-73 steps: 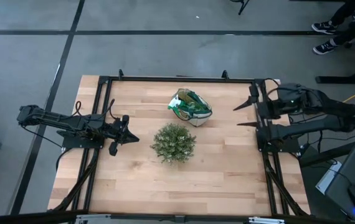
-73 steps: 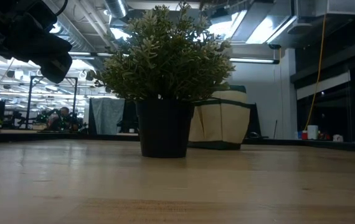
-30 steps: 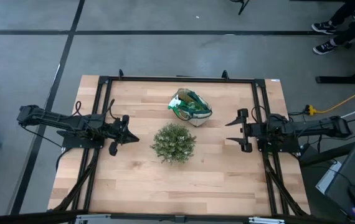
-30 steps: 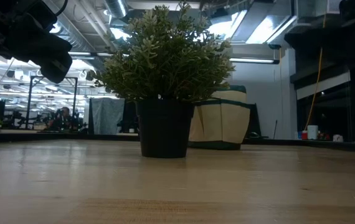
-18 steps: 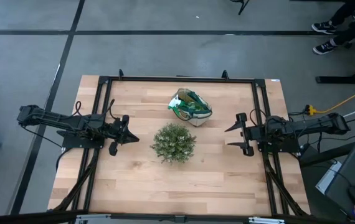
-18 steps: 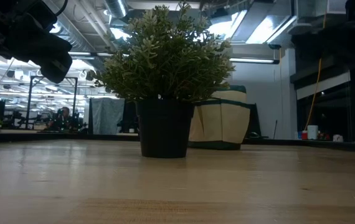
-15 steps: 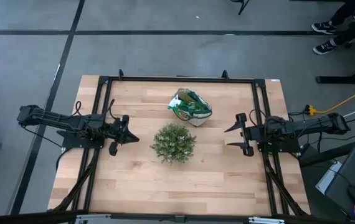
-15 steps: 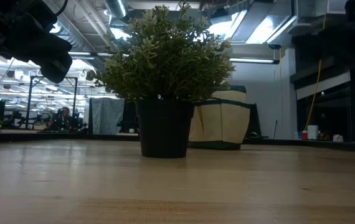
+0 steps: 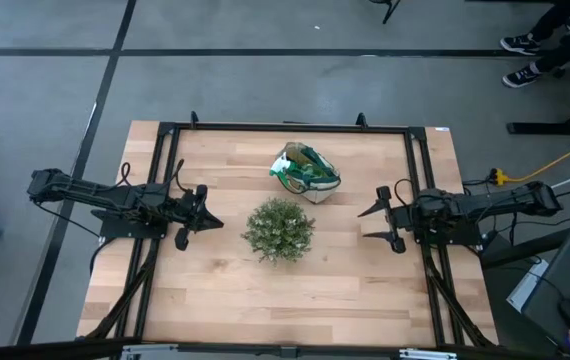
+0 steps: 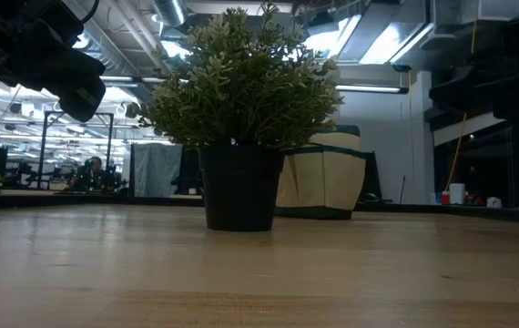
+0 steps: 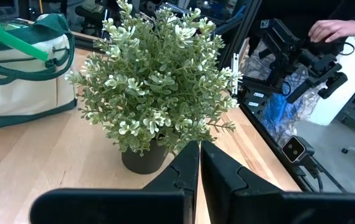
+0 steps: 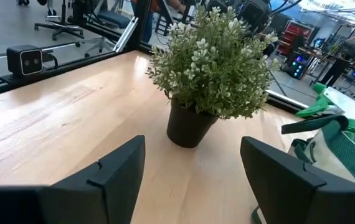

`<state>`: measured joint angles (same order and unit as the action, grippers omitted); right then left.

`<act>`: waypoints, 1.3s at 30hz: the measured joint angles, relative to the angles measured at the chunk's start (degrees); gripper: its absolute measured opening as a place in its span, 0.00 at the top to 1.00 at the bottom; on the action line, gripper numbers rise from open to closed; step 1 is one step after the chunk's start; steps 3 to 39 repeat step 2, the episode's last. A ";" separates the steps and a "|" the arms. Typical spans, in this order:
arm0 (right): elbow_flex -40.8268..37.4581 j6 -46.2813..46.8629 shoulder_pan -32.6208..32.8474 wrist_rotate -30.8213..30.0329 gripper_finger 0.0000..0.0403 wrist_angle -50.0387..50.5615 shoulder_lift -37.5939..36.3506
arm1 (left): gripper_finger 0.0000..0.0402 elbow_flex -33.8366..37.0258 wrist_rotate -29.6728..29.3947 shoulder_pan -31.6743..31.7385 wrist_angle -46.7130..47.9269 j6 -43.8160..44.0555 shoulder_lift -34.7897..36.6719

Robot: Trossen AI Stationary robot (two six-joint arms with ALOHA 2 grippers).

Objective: Pick & Place Garden tools in Gardening bag
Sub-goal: Return to Home Position

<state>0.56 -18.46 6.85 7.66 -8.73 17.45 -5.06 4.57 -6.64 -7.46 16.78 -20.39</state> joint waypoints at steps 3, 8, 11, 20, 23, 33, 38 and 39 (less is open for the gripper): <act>0.00 0.00 0.00 0.00 0.33 -0.04 0.00 | 0.97 0.00 0.00 0.00 0.00 0.00 0.00; 0.00 0.00 0.00 0.00 0.33 -0.04 0.00 | 0.97 0.00 0.00 0.00 0.00 0.00 0.00; 0.00 0.00 0.00 0.00 0.33 -0.04 0.00 | 0.97 0.00 0.00 0.00 0.00 0.00 0.00; 0.00 0.00 0.00 0.00 0.33 -0.04 0.00 | 0.97 0.00 0.00 0.00 0.00 0.00 0.00; 0.00 0.00 0.00 0.00 0.33 -0.04 0.00 | 0.97 0.00 0.00 0.00 0.00 0.00 0.00; 0.00 0.00 0.00 0.00 0.33 -0.04 0.00 | 0.97 0.00 0.00 0.00 0.00 0.00 0.00; 0.00 0.00 0.00 0.00 0.33 -0.04 0.00 | 0.97 0.00 0.00 0.00 0.00 0.00 0.00; 0.00 0.00 0.00 0.00 0.33 -0.04 0.00 | 0.97 0.00 0.00 0.00 0.00 0.00 0.00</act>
